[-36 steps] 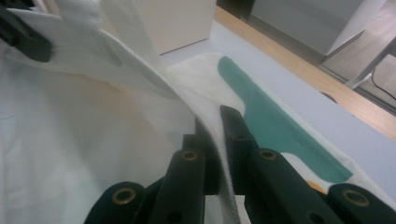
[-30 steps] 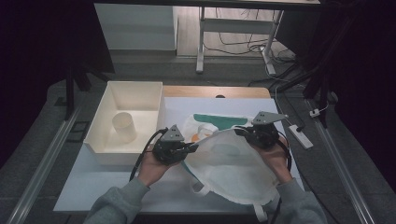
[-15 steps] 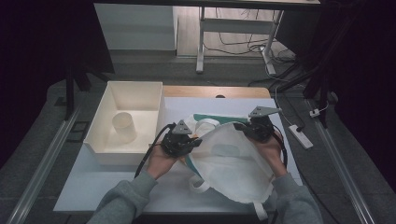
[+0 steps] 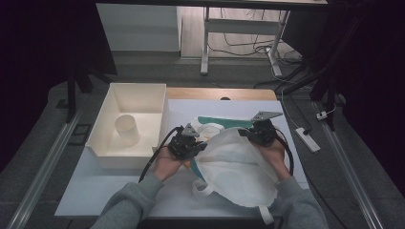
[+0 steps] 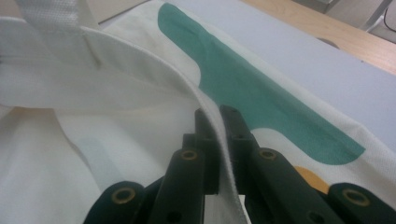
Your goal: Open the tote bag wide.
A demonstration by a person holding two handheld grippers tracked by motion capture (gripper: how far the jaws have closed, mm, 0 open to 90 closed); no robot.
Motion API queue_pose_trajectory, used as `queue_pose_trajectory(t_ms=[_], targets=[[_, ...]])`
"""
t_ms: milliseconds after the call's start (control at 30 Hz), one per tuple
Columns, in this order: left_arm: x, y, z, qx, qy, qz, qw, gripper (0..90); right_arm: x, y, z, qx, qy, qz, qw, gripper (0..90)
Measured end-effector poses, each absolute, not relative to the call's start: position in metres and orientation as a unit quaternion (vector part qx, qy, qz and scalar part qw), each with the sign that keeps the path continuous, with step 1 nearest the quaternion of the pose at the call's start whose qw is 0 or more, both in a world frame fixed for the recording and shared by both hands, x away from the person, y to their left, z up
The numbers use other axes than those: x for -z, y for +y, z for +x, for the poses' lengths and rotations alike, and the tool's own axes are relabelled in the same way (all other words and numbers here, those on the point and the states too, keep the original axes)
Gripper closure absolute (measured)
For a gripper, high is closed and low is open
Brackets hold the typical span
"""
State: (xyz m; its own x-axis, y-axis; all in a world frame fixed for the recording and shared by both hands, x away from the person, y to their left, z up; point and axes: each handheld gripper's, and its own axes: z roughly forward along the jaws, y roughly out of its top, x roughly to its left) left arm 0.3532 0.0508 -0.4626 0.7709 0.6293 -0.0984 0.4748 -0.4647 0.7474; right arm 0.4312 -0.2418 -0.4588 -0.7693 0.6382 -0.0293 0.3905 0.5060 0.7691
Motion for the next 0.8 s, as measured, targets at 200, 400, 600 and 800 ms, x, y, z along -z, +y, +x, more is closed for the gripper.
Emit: queue_pose_trajectory(t_ms=[200,400,600,800], targets=[[0.470,0.049,0.359,-0.088,0.331,0.852,0.396,84.9,0.470,-0.242,0.436,-0.382,0.858,0.311,0.147,86.7],[0.470,0.049,0.359,-0.087,0.330,0.850,0.401,83.6,0.474,-0.241,0.437,-0.376,0.861,0.311,0.144,86.6],[0.468,0.048,0.356,-0.090,0.326,0.850,0.404,82.3,0.473,-0.240,0.436,-0.377,0.861,0.309,0.145,86.5],[0.465,0.049,0.354,-0.093,0.320,0.849,0.410,78.4,0.472,-0.242,0.436,-0.381,0.859,0.311,0.142,86.4]])
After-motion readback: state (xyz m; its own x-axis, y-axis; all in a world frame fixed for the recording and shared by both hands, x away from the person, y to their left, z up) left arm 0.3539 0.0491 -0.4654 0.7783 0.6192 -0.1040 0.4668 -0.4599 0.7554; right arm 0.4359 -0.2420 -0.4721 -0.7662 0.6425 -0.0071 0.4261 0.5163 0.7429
